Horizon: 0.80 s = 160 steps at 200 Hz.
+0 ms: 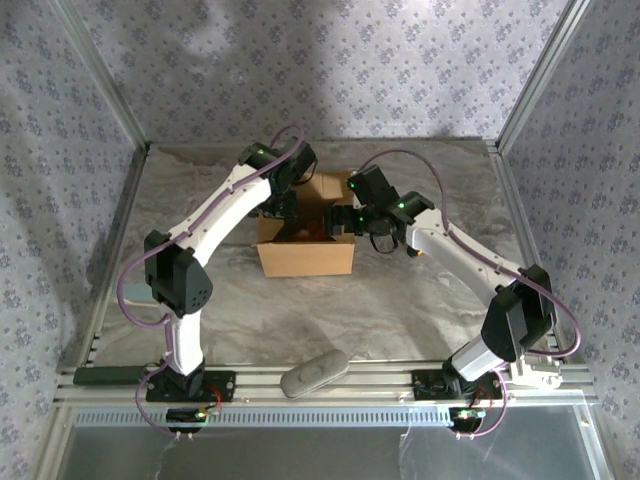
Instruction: Unpack the express box
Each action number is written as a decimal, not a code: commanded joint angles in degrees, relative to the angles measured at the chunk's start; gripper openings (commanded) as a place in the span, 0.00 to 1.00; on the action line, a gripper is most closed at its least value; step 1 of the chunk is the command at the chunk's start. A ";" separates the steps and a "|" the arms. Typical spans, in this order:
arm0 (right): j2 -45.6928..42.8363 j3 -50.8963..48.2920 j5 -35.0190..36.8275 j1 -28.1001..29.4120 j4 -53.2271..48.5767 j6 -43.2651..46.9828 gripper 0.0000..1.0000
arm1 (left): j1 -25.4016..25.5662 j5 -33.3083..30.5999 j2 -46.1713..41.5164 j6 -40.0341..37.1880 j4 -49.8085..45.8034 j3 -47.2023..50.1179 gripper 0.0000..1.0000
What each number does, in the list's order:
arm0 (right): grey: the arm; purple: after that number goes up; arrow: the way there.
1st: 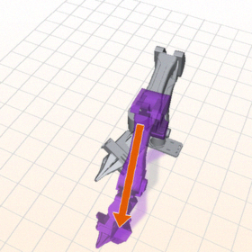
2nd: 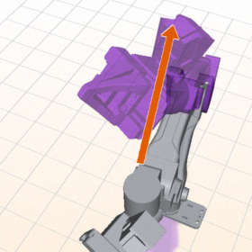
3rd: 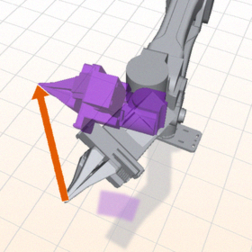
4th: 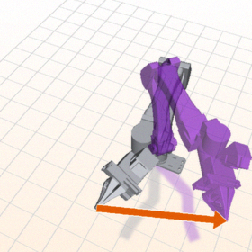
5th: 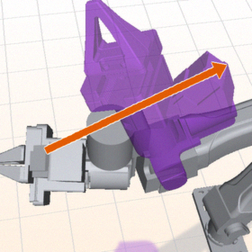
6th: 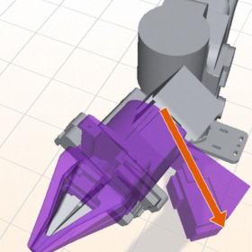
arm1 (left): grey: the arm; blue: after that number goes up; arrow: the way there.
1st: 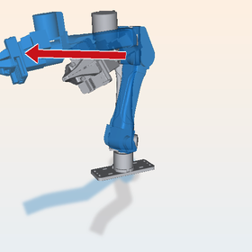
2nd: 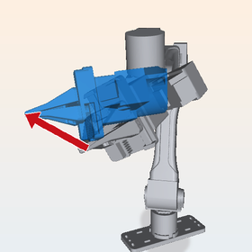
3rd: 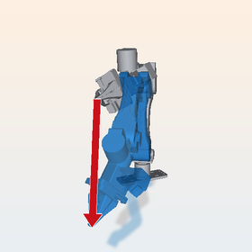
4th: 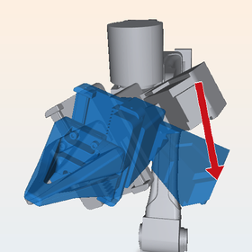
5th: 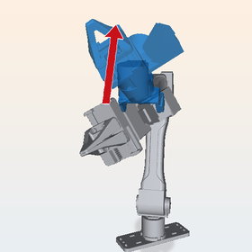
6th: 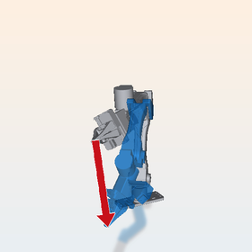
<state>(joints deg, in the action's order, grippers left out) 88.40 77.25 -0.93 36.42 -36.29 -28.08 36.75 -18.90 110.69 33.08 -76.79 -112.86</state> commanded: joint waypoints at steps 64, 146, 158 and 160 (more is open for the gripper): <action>2.44 -0.05 4.12 0.09 -3.44 -1.88 0.87 | -1.88 -4.31 -7.25 0.63 -2.57 0.84 0.62; 2.61 -0.30 4.86 -0.31 -4.91 -3.04 0.87 | -9.05 -3.34 -16.43 0.21 1.40 11.97 0.62; 2.65 -0.28 4.84 -0.35 -4.99 -3.17 0.87 | -10.45 -2.42 -18.13 0.32 3.13 15.04 0.62; 2.65 -0.27 4.87 -0.38 -4.94 -3.20 0.87 | -10.62 -2.28 -18.45 0.32 3.45 15.61 0.62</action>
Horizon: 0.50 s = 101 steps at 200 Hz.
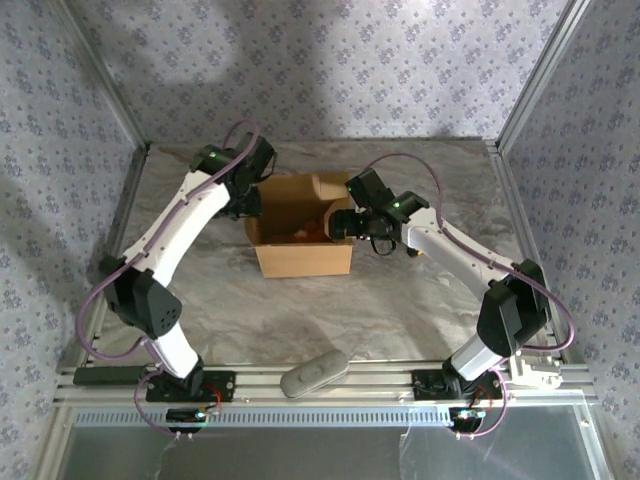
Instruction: Unpack the express box
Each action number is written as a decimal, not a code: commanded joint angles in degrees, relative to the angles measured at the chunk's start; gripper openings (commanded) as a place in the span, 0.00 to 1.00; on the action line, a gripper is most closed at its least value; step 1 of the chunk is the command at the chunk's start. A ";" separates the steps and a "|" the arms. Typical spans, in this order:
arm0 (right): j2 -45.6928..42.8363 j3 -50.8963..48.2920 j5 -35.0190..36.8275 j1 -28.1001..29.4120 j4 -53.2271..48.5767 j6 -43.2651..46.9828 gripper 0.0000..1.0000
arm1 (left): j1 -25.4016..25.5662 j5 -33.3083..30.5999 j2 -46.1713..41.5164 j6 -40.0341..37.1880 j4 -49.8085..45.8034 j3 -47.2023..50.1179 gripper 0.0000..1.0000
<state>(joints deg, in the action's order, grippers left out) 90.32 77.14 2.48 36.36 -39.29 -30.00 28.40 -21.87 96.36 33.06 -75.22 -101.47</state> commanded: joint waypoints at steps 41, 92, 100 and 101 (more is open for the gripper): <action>1.22 0.24 1.47 -0.31 -2.13 -1.72 0.86 | -5.64 4.56 -8.57 1.24 9.30 15.83 0.62; 1.98 5.27 5.88 2.25 -5.40 0.26 0.87 | -6.69 6.35 -12.23 2.77 17.19 25.29 0.62; 2.41 7.02 7.37 3.03 -6.65 0.85 0.87 | -6.69 6.32 -12.70 2.68 17.95 25.75 0.62; 2.50 7.26 7.59 3.20 -6.75 0.97 0.87 | -6.69 6.32 -12.78 2.65 17.98 25.82 0.62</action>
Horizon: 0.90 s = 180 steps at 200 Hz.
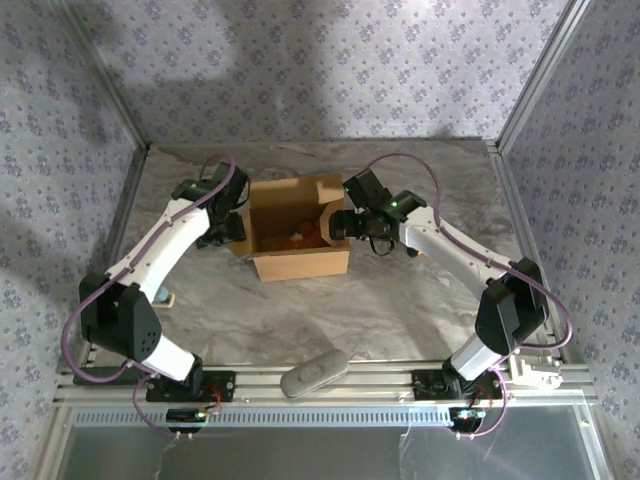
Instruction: Unpack the express box
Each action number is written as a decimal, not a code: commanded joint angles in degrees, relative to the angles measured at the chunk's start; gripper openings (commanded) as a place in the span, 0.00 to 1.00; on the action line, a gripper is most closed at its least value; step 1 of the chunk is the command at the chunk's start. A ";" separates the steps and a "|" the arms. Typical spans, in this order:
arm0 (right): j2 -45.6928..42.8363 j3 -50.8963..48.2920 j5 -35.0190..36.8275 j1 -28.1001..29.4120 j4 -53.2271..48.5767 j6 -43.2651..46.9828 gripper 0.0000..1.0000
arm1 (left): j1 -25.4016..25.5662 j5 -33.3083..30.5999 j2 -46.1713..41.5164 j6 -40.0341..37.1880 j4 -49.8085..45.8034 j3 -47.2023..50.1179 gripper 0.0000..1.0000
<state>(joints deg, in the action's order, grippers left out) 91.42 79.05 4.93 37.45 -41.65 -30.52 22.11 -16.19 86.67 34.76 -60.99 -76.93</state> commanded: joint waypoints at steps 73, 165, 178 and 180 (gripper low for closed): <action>13.26 19.94 16.21 7.97 -13.18 4.64 0.90 | -0.75 0.21 -4.63 1.38 6.29 3.43 0.63; 21.27 24.67 26.93 10.91 -19.33 3.24 0.92 | -0.49 5.65 -6.76 1.24 6.80 -0.16 0.65; 21.26 24.28 26.96 10.98 -19.13 3.19 0.92 | -0.16 7.43 -7.29 0.85 7.45 -1.14 0.66; 21.28 24.30 26.97 10.98 -19.03 3.15 0.92 | -0.14 7.67 -7.41 0.90 7.57 -1.32 0.66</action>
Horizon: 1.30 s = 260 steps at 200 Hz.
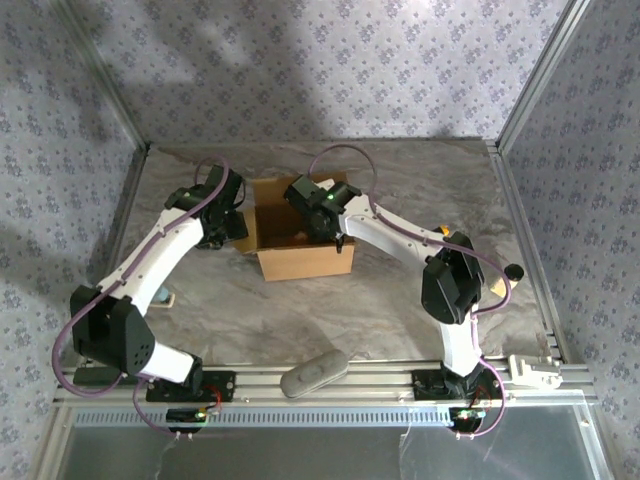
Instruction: Unpack the express box
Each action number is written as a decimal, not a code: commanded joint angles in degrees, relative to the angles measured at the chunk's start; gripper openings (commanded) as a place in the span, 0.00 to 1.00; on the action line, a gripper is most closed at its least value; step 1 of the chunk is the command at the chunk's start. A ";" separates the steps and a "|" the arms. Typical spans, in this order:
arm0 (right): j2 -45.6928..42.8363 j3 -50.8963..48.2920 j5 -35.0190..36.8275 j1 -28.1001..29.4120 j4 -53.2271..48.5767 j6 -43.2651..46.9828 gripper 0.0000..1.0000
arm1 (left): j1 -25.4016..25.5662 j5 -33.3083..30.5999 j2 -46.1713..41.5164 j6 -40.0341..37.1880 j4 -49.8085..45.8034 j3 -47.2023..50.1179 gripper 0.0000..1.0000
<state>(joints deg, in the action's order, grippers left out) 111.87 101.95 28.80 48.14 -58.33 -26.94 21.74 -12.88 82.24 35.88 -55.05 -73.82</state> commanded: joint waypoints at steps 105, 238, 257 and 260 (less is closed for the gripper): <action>0.91 0.94 2.61 0.67 -1.95 -0.72 0.92 | 4.91 7.61 4.26 -2.53 0.50 -9.50 0.70; -3.77 -0.27 6.32 0.91 -1.75 -0.03 0.91 | 3.92 -2.77 8.82 0.04 -3.29 -3.29 0.69; -5.33 -0.35 6.74 0.90 -1.79 -0.37 0.91 | 3.68 -3.42 8.89 0.48 -3.40 -2.66 0.69; -5.61 -0.45 6.83 0.95 -1.66 -0.39 0.91 | 3.72 -3.55 8.78 0.70 -3.36 -2.50 0.69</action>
<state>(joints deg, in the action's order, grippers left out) 110.54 101.86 32.40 48.82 -58.48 -26.94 26.22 -12.69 91.13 35.24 -55.46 -77.87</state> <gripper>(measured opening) 0.914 0.686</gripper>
